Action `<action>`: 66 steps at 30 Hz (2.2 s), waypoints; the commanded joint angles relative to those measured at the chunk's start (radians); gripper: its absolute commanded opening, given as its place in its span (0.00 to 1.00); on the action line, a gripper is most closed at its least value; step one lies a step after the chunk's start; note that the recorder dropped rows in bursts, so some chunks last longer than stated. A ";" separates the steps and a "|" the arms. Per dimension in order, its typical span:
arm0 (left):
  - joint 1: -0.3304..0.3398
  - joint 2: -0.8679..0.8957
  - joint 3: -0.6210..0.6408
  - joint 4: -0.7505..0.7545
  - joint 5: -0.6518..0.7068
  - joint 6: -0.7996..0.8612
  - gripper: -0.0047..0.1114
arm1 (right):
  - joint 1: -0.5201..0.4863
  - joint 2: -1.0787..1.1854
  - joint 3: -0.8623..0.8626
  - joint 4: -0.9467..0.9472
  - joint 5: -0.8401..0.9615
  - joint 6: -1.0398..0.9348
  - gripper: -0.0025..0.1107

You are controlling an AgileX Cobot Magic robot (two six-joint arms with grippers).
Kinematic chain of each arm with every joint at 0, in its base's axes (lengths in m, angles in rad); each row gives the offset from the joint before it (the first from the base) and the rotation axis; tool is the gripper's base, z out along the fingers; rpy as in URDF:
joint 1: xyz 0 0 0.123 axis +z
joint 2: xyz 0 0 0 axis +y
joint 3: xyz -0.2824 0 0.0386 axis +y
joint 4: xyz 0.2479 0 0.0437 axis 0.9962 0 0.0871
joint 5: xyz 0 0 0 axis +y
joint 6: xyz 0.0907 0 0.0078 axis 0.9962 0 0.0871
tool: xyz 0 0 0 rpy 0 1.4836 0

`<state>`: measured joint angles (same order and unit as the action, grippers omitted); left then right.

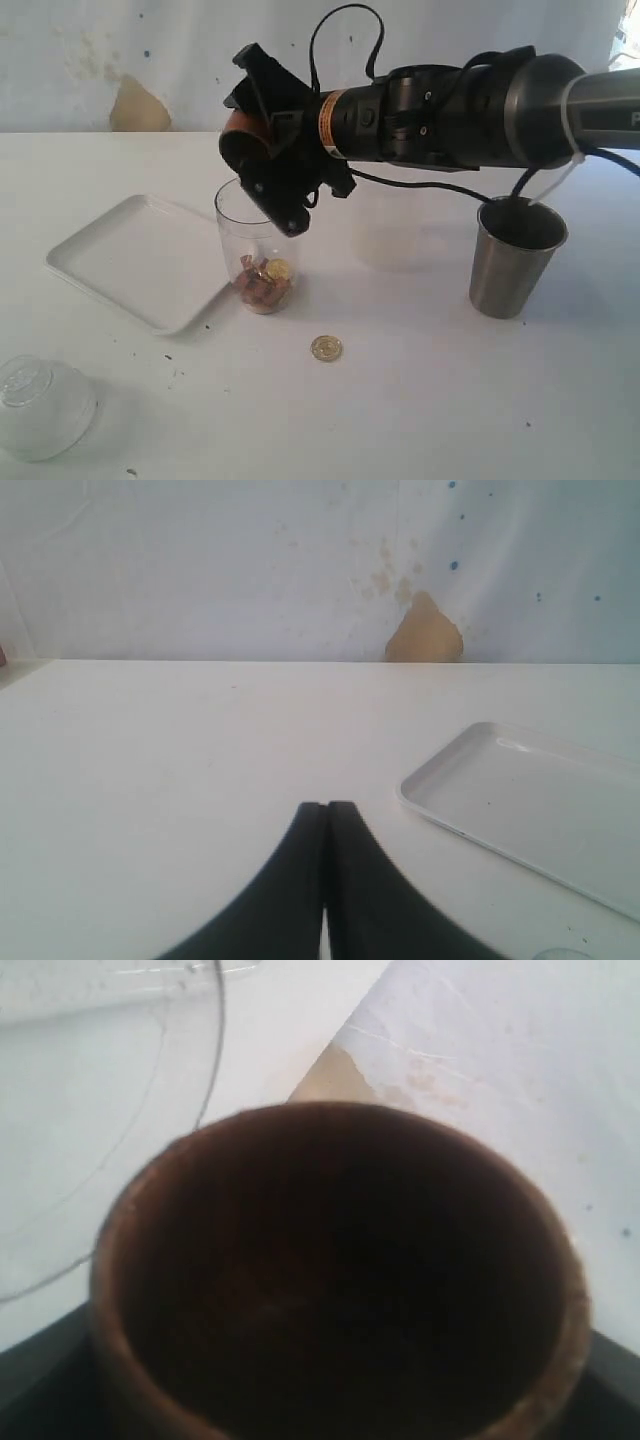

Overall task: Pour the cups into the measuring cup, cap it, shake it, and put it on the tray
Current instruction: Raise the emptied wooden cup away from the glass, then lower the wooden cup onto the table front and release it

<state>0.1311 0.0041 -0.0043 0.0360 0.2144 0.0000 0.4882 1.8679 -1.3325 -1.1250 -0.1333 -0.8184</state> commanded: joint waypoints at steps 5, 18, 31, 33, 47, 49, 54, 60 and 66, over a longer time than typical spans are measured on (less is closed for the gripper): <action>-0.005 -0.004 0.004 -0.003 -0.012 0.000 0.05 | 0.000 -0.010 -0.007 0.007 -0.007 0.492 0.02; -0.005 -0.004 0.004 -0.003 -0.012 0.000 0.05 | -0.027 -0.077 -0.045 0.007 -0.030 1.198 0.02; -0.005 -0.004 0.004 -0.003 -0.012 0.000 0.05 | -0.228 -0.238 0.099 0.006 -0.151 1.920 0.09; -0.005 -0.004 0.004 -0.003 -0.012 0.000 0.05 | -0.253 -0.291 0.183 0.006 -0.163 1.950 0.09; -0.005 -0.004 0.004 -0.003 -0.012 0.000 0.05 | -0.321 -0.538 0.847 0.178 -0.357 1.676 0.17; -0.005 -0.004 0.004 -0.003 -0.012 0.000 0.05 | -0.321 -0.530 0.877 0.247 -0.384 1.577 0.26; -0.005 -0.004 0.004 -0.003 -0.012 0.000 0.05 | -0.321 -0.461 0.877 0.455 -0.390 1.419 0.76; -0.005 -0.004 0.004 -0.003 -0.012 0.000 0.05 | -0.321 -0.365 0.866 0.455 -0.424 1.351 0.95; -0.005 -0.004 0.004 -0.003 -0.012 0.000 0.05 | -0.319 -0.396 0.866 0.451 -0.448 1.348 0.95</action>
<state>0.1311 0.0041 -0.0043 0.0360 0.2144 0.0000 0.1798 1.4978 -0.4577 -0.6747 -0.5594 0.5379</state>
